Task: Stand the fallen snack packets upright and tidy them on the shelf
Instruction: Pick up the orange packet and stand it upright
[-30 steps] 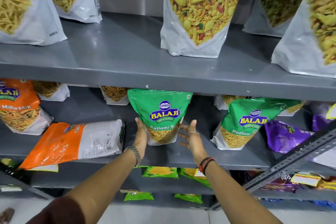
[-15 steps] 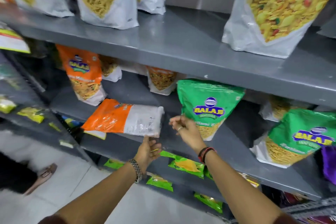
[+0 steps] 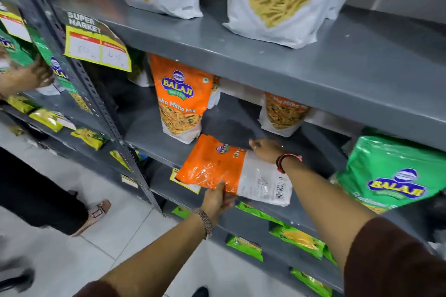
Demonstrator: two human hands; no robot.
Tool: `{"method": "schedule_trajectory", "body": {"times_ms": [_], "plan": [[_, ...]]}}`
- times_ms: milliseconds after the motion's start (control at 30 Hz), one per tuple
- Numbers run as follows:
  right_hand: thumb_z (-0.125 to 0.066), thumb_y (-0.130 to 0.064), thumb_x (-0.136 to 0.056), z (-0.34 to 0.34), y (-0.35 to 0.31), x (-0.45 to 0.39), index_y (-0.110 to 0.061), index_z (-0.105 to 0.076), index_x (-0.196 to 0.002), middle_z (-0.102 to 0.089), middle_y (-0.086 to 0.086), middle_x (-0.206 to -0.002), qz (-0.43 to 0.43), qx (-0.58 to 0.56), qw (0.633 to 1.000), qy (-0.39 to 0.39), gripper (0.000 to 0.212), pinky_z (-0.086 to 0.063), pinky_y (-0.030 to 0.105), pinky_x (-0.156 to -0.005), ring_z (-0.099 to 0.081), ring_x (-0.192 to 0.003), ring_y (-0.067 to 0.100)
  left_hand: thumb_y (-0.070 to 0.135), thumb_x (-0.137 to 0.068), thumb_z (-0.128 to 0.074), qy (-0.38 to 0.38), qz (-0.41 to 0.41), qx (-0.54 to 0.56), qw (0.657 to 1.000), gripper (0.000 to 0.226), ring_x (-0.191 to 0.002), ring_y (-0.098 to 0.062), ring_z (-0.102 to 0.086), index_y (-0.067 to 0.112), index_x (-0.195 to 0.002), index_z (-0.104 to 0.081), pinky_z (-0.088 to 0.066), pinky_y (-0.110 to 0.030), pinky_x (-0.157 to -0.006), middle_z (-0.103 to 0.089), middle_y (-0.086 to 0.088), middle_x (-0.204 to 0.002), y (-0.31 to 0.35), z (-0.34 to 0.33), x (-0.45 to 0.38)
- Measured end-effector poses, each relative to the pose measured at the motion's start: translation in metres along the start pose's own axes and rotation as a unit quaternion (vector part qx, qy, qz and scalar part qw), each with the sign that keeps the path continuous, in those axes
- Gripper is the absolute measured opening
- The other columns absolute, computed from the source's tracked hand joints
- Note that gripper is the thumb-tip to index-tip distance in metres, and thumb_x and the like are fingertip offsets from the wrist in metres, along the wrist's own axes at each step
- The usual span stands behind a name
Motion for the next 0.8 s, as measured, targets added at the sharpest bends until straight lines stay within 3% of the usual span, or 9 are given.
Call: {"method": "schedule_trajectory", "body": {"times_ms": [67,133,233,300,400,467,567,633,800], "plan": [[-0.026,-0.046,-0.096,-0.007,-0.008,-0.014,-0.009,-0.062,-0.105,-0.064,0.019,-0.109,-0.046,-0.001,0.999,-0.019,0.052,-0.04,0.031,-0.076,-0.058,-0.111,0.033,0.028,-0.097,-0.039,-0.034,0.008,-0.008,0.999,0.024,-0.059,-0.012,-0.069,0.016,-0.083,-0.055,-0.053,-0.032,-0.07,-0.072,-0.003,-0.071,0.004,0.007,-0.006],[-0.03,-0.04,-0.097,-0.008,-0.009,-0.02,-0.003,-0.055,-0.121,-0.058,0.022,-0.125,-0.084,-0.043,0.995,-0.007,0.05,-0.04,0.034,-0.082,-0.055,-0.114,0.034,0.026,-0.097,-0.04,-0.06,0.012,-0.015,0.998,0.021,-0.073,-0.019,-0.065,0.018,-0.084,-0.054,-0.053,-0.035,-0.077,-0.066,-0.007,-0.084,0.004,0.013,-0.009],[-0.04,-0.022,-0.096,-0.003,-0.005,-0.016,-0.003,-0.053,-0.123,-0.055,0.02,-0.13,-0.103,-0.082,0.991,0.005,0.035,-0.04,0.032,-0.087,-0.053,-0.117,0.033,0.023,-0.097,-0.039,-0.085,-0.013,-0.014,0.996,0.024,-0.062,-0.015,-0.063,0.016,-0.08,-0.053,-0.052,-0.025,-0.061,-0.065,-0.008,-0.076,0.008,0.02,-0.009],[-0.045,-0.02,-0.094,-0.001,0.003,-0.006,-0.004,-0.057,-0.119,-0.059,0.016,-0.126,-0.133,-0.11,0.985,0.002,0.033,-0.04,0.029,-0.087,-0.055,-0.113,0.031,0.021,-0.098,-0.038,-0.101,-0.033,-0.016,0.994,0.021,-0.062,-0.012,-0.068,0.016,-0.088,-0.055,-0.056,-0.022,-0.064,-0.068,-0.009,-0.082,0.012,0.024,-0.009],[-0.054,-0.017,-0.087,0.002,0.019,0.014,-0.003,-0.067,-0.101,-0.064,0.017,-0.101,-0.176,-0.194,0.964,0.034,0.024,-0.044,0.032,-0.075,-0.059,-0.086,0.026,0.023,-0.097,-0.039,-0.132,-0.069,-0.025,0.989,0.022,-0.066,-0.014,-0.07,0.011,-0.095,-0.057,-0.058,-0.024,-0.068,-0.069,-0.011,-0.086,0.023,0.025,-0.006],[-0.055,-0.006,-0.085,0.006,0.031,0.029,0.008,-0.066,-0.098,-0.061,0.018,-0.086,-0.168,-0.28,0.941,0.085,0.022,-0.035,0.029,-0.058,-0.049,-0.071,0.022,0.025,-0.097,-0.041,-0.162,-0.095,-0.037,0.981,0.024,-0.071,-0.016,-0.071,0.01,-0.098,-0.059,-0.06,-0.025,-0.067,-0.071,-0.012,-0.09,0.038,0.02,-0.002],[-0.047,0.004,-0.09,0.011,0.041,0.05,0.008,-0.066,-0.081,-0.06,0.005,-0.055,-0.146,-0.389,0.902,0.12,0.021,-0.033,0.023,-0.049,-0.05,-0.05,0.011,0.027,-0.095,-0.045,-0.193,-0.155,-0.069,0.967,0.024,-0.059,-0.009,-0.072,0.012,-0.091,-0.063,-0.058,-0.021,-0.056,-0.075,-0.002,-0.074,0.07,0.009,0.001],[-0.037,0.011,-0.088,0.016,0.043,0.064,0.01,-0.063,-0.077,-0.06,0.01,-0.064,-0.125,-0.407,0.897,0.121,0.028,-0.036,0.025,-0.057,-0.052,-0.06,0.017,0.026,-0.095,-0.044,-0.209,-0.191,-0.108,0.953,0.023,-0.053,-0.004,-0.07,0.017,-0.085,-0.063,-0.056,-0.017,-0.05,-0.074,0.006,-0.064,0.095,-0.003,0.006],[-0.038,0.008,-0.092,0.016,0.04,0.076,0.016,-0.056,-0.101,-0.061,0.035,-0.109,-0.083,-0.437,0.875,0.193,0.022,-0.046,0.044,-0.092,-0.059,-0.092,0.035,0.028,-0.095,-0.043,-0.225,-0.262,-0.181,0.921,0.023,-0.061,0.0,-0.069,0.023,-0.085,-0.062,-0.054,-0.012,-0.054,-0.069,0.001,-0.083,0.14,-0.023,0.007]]}}
Point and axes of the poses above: each hand's wrist, its own x-axis away from the middle knuckle, its own z-axis out of the back of the hand, y = z × x, the point moved 2 cm from there along -x, towards the middle knuckle
